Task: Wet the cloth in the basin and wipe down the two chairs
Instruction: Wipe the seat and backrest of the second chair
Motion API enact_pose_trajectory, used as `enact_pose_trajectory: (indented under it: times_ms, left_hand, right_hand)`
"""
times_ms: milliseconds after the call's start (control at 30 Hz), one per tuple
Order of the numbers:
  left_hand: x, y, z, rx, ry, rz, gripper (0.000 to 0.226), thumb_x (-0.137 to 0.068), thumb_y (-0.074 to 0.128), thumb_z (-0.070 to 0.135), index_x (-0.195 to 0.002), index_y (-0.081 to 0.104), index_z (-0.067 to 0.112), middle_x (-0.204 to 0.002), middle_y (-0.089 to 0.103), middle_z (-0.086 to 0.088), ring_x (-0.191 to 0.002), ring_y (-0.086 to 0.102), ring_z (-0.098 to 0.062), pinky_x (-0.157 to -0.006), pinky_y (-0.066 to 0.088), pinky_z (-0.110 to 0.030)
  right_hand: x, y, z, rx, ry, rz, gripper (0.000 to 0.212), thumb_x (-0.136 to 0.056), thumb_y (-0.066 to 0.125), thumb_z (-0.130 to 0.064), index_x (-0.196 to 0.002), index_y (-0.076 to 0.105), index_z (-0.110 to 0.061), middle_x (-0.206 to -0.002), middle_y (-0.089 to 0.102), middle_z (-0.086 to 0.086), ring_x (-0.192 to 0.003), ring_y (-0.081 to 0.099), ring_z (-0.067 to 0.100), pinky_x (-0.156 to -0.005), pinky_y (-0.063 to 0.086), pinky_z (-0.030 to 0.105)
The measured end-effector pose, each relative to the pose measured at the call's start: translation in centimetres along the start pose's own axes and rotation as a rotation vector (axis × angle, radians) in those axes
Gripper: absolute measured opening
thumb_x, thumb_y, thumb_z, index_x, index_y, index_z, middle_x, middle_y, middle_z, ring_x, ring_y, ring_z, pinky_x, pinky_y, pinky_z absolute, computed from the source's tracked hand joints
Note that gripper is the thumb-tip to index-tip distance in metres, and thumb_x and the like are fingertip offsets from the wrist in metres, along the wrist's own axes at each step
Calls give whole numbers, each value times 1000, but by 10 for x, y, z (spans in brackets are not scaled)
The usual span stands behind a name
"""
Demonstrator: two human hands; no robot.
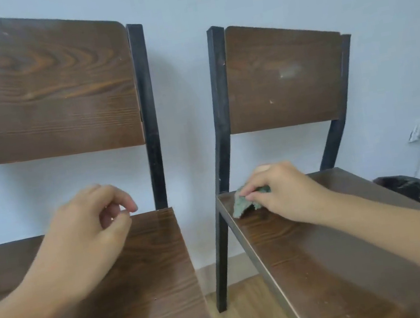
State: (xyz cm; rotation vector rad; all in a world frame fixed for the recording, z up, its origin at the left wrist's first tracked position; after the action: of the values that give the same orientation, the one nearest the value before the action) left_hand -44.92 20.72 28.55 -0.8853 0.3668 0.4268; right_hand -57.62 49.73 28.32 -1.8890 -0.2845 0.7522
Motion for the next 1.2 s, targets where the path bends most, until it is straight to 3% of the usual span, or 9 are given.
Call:
enact_pose_trajectory:
  times_ms: [167, 367, 500, 600, 700, 800, 900, 967, 1200]
  left_hand:
    - [-15, 73, 50, 131, 82, -296, 21, -93, 59, 20, -90, 70, 37, -83, 67, 14, -81, 63, -4, -62, 43, -12]
    - [-10, 125, 56, 170, -21, -463, 16, -97, 58, 35, -110, 62, 43, -109, 66, 22, -96, 62, 3, -72, 39, -9]
    - [-3, 135, 54, 156, -14, -452, 19, -97, 59, 30, -108, 63, 44, -107, 67, 25, -94, 64, 5, -74, 42, -8]
    - [0, 136, 61, 112, -3, -437, 19, -98, 56, 29, -109, 60, 45, -106, 64, 26, -93, 63, 6, -72, 41, -6]
    - [-2, 140, 58, 82, -21, -416, 20, -99, 54, 28, -111, 60, 43, -106, 65, 23, -92, 63, 5, -70, 40, -6]
    - [-3, 138, 63, -19, -63, -352, 28, -98, 48, 27, -118, 64, 37, -108, 70, 14, -92, 63, -2, -74, 46, -13]
    - [-6, 131, 66, -136, -48, -274, 35, -98, 46, 27, -128, 65, 31, -109, 71, 8, -91, 65, -10, -83, 53, -25]
    - [-7, 126, 64, -142, -54, -272, 35, -98, 47, 25, -129, 65, 28, -106, 68, 9, -88, 64, -8, -78, 49, -21]
    - [-7, 110, 59, -68, -138, -264, 32, -99, 48, 21, -127, 65, 22, -97, 67, 9, -74, 66, -8, -58, 44, -13]
  right_hand:
    - [-1, 27, 12, -20, -17, -31, 22, -98, 68, -18, -117, 78, -19, -109, 74, -2, -100, 66, 13, -93, 55, 28]
    - [40, -21, 143, 128, 352, 132, 19, -98, 67, -13, -110, 81, -13, -109, 76, 3, -101, 68, 20, -95, 53, 30]
    - [77, -75, 258, 273, 777, 147, 23, -93, 60, -9, -72, 69, -6, -87, 66, 19, -93, 67, 39, -74, 50, 34]
    - [89, -108, 290, 281, 937, 345, 22, -90, 58, -7, -71, 69, -7, -85, 72, 22, -82, 65, 37, -70, 51, 32]
    - [60, -97, 269, 194, 834, 373, 24, -86, 62, -5, -80, 83, -14, -79, 78, 10, -76, 70, 26, -62, 53, 27]
    - [38, -56, 233, 114, 714, 258, 25, -87, 65, -3, -81, 84, -17, -86, 78, 2, -82, 70, 19, -76, 59, 28]
    - [22, -30, 208, 138, 645, 280, 22, -92, 66, -4, -77, 80, -12, -91, 75, 10, -92, 69, 27, -82, 60, 35]
    - [13, -21, 196, 125, 657, 299, 24, -93, 67, -4, -72, 76, -12, -92, 76, 12, -95, 70, 30, -79, 59, 35]
    - [-8, 20, 102, 2, 412, 201, 17, -96, 67, -9, -100, 83, -13, -105, 78, 7, -101, 71, 25, -93, 60, 38]
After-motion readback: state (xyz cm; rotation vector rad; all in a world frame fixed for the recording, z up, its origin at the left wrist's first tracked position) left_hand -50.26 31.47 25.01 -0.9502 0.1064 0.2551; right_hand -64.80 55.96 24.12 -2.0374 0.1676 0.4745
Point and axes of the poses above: each hand's wrist, its own x-axis away from the middle knuckle, its own y-axis out of the palm, z = x × y, the point moved 1 cm from there along -x, towards the middle knuckle
